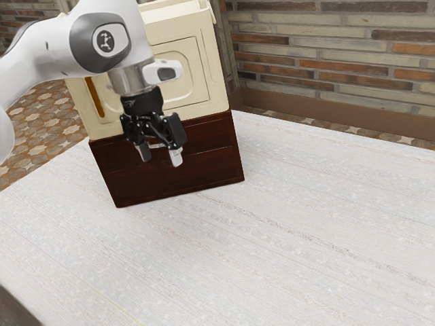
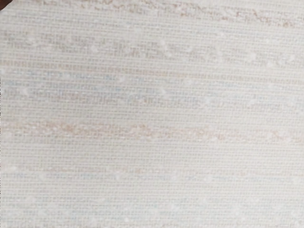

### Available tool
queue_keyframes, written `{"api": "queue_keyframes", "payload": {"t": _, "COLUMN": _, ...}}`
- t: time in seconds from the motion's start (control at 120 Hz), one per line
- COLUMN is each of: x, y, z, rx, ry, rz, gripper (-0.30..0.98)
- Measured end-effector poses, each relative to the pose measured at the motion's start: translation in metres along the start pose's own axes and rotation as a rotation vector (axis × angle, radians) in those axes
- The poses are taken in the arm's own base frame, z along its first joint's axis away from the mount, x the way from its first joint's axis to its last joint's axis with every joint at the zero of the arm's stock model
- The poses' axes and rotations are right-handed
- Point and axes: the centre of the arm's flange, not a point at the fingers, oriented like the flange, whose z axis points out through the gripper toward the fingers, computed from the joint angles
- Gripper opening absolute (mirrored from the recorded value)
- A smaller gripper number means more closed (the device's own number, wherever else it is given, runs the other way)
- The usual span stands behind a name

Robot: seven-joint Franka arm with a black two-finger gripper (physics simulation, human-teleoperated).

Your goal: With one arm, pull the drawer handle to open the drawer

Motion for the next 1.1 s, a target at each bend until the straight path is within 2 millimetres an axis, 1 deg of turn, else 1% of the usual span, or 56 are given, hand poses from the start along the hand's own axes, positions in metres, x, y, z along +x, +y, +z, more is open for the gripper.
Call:
{"api": "queue_keyframes", "payload": {"t": 0.208, "x": 0.006, "y": -0.001, "z": -0.005, "rx": 0.008, "ry": 0.057, "rz": 0.025, "gripper": 0.69}}
{"api": "queue_keyframes", "payload": {"t": 0.342, "x": 0.006, "y": -0.001, "z": -0.009, "rx": 0.010, "ry": 0.075, "rz": 0.039, "gripper": 0.69}}
{"api": "queue_keyframes", "payload": {"t": 0.358, "x": 0.004, "y": 0.000, "z": -0.015, "rx": 0.012, "ry": 0.086, "rz": 0.041, "gripper": 0.69}}
{"api": "queue_keyframes", "payload": {"t": 0.375, "x": 0.001, "y": 0.002, "z": -0.026, "rx": 0.015, "ry": 0.107, "rz": 0.045, "gripper": 0.69}}
{"api": "queue_keyframes", "payload": {"t": 0.417, "x": -0.020, "y": 0.010, "z": -0.075, "rx": 0.031, "ry": 0.193, "rz": 0.061, "gripper": 0.69}}
{"api": "queue_keyframes", "payload": {"t": 0.45, "x": -0.036, "y": 0.016, "z": -0.099, "rx": 0.039, "ry": 0.232, "rz": 0.072, "gripper": 0.69}}
{"api": "queue_keyframes", "payload": {"t": 0.492, "x": -0.049, "y": 0.021, "z": -0.116, "rx": 0.045, "ry": 0.255, "rz": 0.082, "gripper": 0.69}}
{"api": "queue_keyframes", "payload": {"t": 0.533, "x": -0.055, "y": 0.020, "z": -0.123, "rx": 0.048, "ry": 0.259, "rz": 0.082, "gripper": 0.69}}
{"api": "queue_keyframes", "payload": {"t": 0.592, "x": -0.053, "y": 0.016, "z": -0.121, "rx": 0.052, "ry": 0.253, "rz": 0.077, "gripper": 0.69}}
{"api": "queue_keyframes", "payload": {"t": 0.667, "x": -0.043, "y": 0.009, "z": -0.109, "rx": 0.066, "ry": 0.243, "rz": 0.072, "gripper": 0.69}}
{"api": "queue_keyframes", "payload": {"t": 0.733, "x": -0.038, "y": 0.005, "z": -0.106, "rx": 0.098, "ry": 0.246, "rz": 0.098, "gripper": 0.69}}
{"api": "queue_keyframes", "payload": {"t": 0.775, "x": -0.035, "y": 0.009, "z": -0.103, "rx": 0.106, "ry": 0.245, "rz": 0.145, "gripper": 0.69}}
{"api": "queue_keyframes", "payload": {"t": 0.833, "x": -0.025, "y": 0.022, "z": -0.088, "rx": 0.137, "ry": 0.212, "rz": 0.217, "gripper": 0.69}}
{"api": "queue_keyframes", "payload": {"t": 0.867, "x": -0.022, "y": 0.023, "z": -0.079, "rx": 0.151, "ry": 0.188, "rz": 0.246, "gripper": 0.68}}
{"api": "queue_keyframes", "payload": {"t": 0.908, "x": -0.019, "y": 0.019, "z": -0.069, "rx": 0.162, "ry": 0.160, "rz": 0.272, "gripper": 0.68}}
{"api": "queue_keyframes", "payload": {"t": 0.95, "x": -0.016, "y": 0.011, "z": -0.060, "rx": 0.168, "ry": 0.131, "rz": 0.288, "gripper": 0.68}}
{"api": "queue_keyframes", "payload": {"t": 1.025, "x": -0.016, "y": -0.005, "z": -0.051, "rx": 0.178, "ry": 0.096, "rz": 0.323, "gripper": 0.69}}
{"api": "queue_keyframes", "payload": {"t": 1.1, "x": -0.015, "y": -0.010, "z": -0.040, "rx": 0.184, "ry": 0.062, "rz": 0.378, "gripper": 0.69}}
